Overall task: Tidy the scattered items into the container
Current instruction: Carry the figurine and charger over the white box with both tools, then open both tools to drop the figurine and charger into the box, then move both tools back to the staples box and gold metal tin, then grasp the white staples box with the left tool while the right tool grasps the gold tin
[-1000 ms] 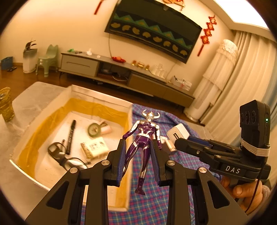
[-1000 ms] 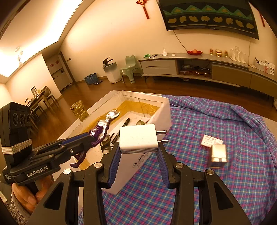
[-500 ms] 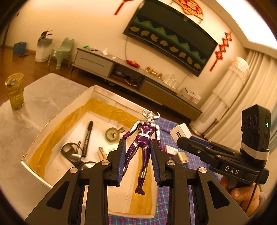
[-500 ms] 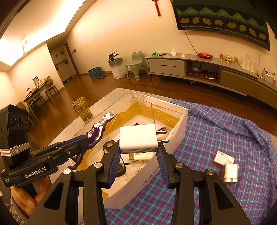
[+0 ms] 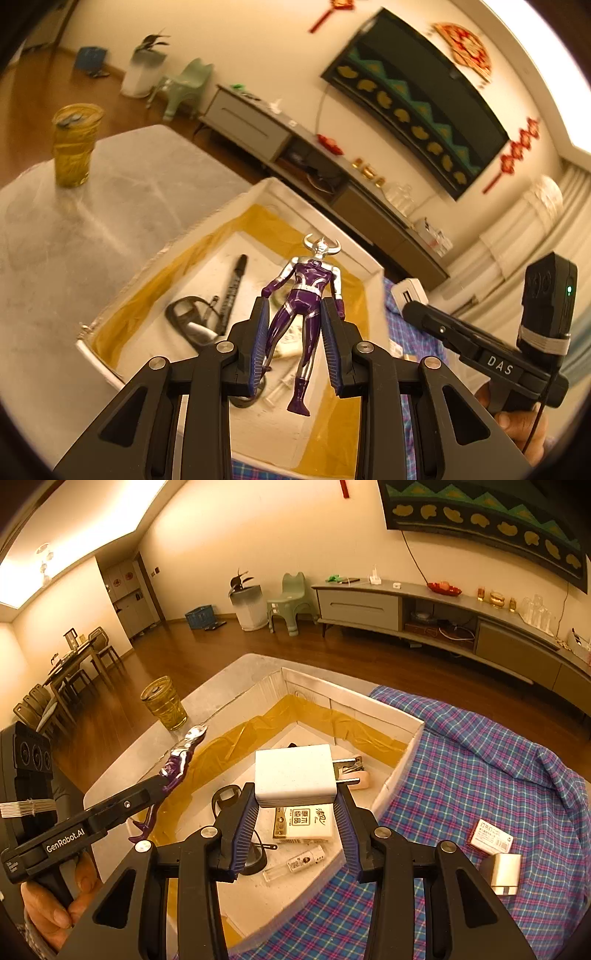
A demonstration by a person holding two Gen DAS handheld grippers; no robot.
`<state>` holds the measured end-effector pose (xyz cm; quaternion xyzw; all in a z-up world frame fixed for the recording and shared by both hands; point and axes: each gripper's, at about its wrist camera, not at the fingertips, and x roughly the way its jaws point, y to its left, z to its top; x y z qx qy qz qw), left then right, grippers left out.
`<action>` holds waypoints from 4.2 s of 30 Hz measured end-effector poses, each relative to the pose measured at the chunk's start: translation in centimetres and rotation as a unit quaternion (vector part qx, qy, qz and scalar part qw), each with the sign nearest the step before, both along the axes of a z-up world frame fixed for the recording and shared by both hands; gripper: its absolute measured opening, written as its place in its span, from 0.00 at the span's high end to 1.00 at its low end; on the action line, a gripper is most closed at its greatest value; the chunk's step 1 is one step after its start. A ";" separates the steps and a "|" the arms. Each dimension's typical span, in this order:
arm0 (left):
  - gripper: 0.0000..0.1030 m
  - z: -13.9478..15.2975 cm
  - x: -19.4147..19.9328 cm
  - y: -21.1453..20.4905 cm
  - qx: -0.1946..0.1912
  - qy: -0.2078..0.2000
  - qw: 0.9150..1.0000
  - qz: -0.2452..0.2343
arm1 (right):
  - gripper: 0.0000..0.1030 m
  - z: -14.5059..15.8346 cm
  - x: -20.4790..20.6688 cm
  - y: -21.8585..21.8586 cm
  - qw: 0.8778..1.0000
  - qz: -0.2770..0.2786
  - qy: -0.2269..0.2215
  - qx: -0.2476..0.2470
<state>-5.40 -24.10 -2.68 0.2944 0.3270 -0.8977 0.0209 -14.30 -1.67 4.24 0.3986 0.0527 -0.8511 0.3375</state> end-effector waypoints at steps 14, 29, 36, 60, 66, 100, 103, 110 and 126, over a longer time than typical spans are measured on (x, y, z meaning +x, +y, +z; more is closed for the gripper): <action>0.72 -1.7 -2.7 -2.8 0.090 -0.017 0.995 0.028 | 0.58 -2.1 -5.3 -5.7 0.998 0.002 -0.054 0.045; 0.63 -5.6 -9.3 -2.9 0.229 -0.073 0.970 0.034 | 0.58 -5.8 -11.5 -10.2 0.990 -0.023 -0.110 0.088; 0.48 -4.8 -8.2 -3.9 0.217 -0.054 0.974 0.032 | 0.48 -6.1 -12.6 -9.8 0.990 -0.053 -0.110 0.075; 0.48 5.6 0.4 8.7 -0.002 0.093 0.989 -0.116 | 0.48 5.1 2.4 4.7 0.999 -0.027 -0.019 -0.015; 0.48 4.6 -0.6 14.2 -0.036 0.075 0.975 -0.207 | 0.48 3.9 3.7 13.3 0.993 -0.112 -0.030 -0.024; 0.45 -7.6 -19.0 33.6 -0.269 -0.068 0.897 -0.345 | 0.51 -12.4 -2.7 28.3 0.977 -0.169 -0.121 0.043; 0.45 -8.3 -20.2 34.6 -0.307 -0.068 0.884 -0.347 | 0.51 -12.4 -2.8 28.3 0.978 -0.162 -0.131 0.016; 0.36 -9.4 -21.7 34.7 -0.323 -0.055 0.877 -0.352 | 0.51 -12.7 -3.0 27.1 0.980 -0.149 -0.132 0.012; 0.34 -10.8 -18.7 32.6 -0.299 -0.087 0.876 -0.367 | 0.51 -13.3 -3.8 26.8 0.974 -0.172 -0.146 0.013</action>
